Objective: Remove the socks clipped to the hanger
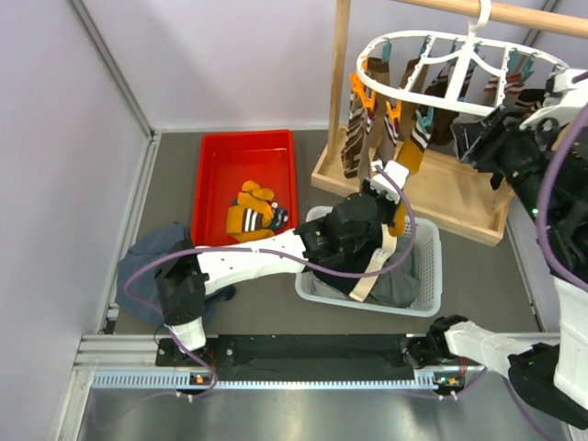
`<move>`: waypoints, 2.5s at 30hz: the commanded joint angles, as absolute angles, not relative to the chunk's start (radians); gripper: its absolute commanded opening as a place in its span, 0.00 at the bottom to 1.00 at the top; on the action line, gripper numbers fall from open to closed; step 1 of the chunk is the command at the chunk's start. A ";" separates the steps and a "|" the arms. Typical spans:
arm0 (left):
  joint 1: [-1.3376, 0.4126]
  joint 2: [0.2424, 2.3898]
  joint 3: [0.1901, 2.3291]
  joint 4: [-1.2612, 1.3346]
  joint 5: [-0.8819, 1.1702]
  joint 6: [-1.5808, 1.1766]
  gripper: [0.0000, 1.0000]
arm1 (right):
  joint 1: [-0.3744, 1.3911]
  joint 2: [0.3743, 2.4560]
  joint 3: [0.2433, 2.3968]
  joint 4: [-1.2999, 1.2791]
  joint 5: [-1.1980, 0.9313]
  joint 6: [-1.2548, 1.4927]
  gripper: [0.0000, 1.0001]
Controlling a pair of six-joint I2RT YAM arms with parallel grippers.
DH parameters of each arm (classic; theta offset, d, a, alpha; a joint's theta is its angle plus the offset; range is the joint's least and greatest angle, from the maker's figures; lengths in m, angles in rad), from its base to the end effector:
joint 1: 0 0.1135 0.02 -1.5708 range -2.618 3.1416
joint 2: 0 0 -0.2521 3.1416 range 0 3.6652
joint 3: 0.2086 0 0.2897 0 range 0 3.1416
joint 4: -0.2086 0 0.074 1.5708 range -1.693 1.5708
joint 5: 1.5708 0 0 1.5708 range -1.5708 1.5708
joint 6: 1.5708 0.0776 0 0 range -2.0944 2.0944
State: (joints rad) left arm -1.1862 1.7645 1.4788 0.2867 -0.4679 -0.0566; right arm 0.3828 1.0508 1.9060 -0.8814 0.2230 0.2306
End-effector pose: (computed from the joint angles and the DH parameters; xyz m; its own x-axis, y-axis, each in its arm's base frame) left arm 0.2203 -0.4509 0.3387 -0.0369 -0.0435 -0.9984 0.6571 0.7517 -0.0570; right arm 0.1780 0.0532 0.5816 -0.0600 0.2161 -0.9745 -0.1494 0.9633 0.2228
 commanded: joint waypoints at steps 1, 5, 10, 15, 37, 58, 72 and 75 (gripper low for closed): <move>-1.216 1.717 1.474 0.337 -0.469 -0.038 0.00 | 0.379 1.132 2.052 -0.974 0.100 0.213 0.52; -1.242 1.709 1.476 0.339 -0.477 -0.026 0.00 | 0.379 1.166 2.056 -0.968 0.051 0.172 0.59; -1.252 1.686 1.470 0.315 -0.459 -0.054 0.00 | 0.379 1.140 1.956 -0.890 -0.038 0.126 0.59; -1.252 1.643 1.444 0.307 -0.440 -0.077 0.00 | 0.380 1.117 1.873 -0.815 -0.031 0.114 0.59; -1.253 1.568 1.381 0.319 -0.364 -0.097 0.00 | 0.379 1.201 1.829 -0.718 0.061 0.057 0.63; -1.253 1.546 1.362 0.322 -0.341 -0.097 0.00 | 0.380 1.209 1.763 -0.595 0.133 0.071 0.35; -1.235 1.477 1.261 0.304 -0.556 -0.118 0.00 | 0.379 1.181 1.772 -0.630 0.169 0.106 0.00; -1.166 1.421 1.232 0.226 -0.587 -0.181 0.00 | 0.379 1.172 1.772 -0.641 0.199 0.100 0.01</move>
State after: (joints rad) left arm -1.2400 1.5349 1.2545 0.2512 -0.4873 -0.1066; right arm 0.3828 1.2049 1.7538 -0.6506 0.1619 0.0929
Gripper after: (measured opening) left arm 0.012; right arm 0.057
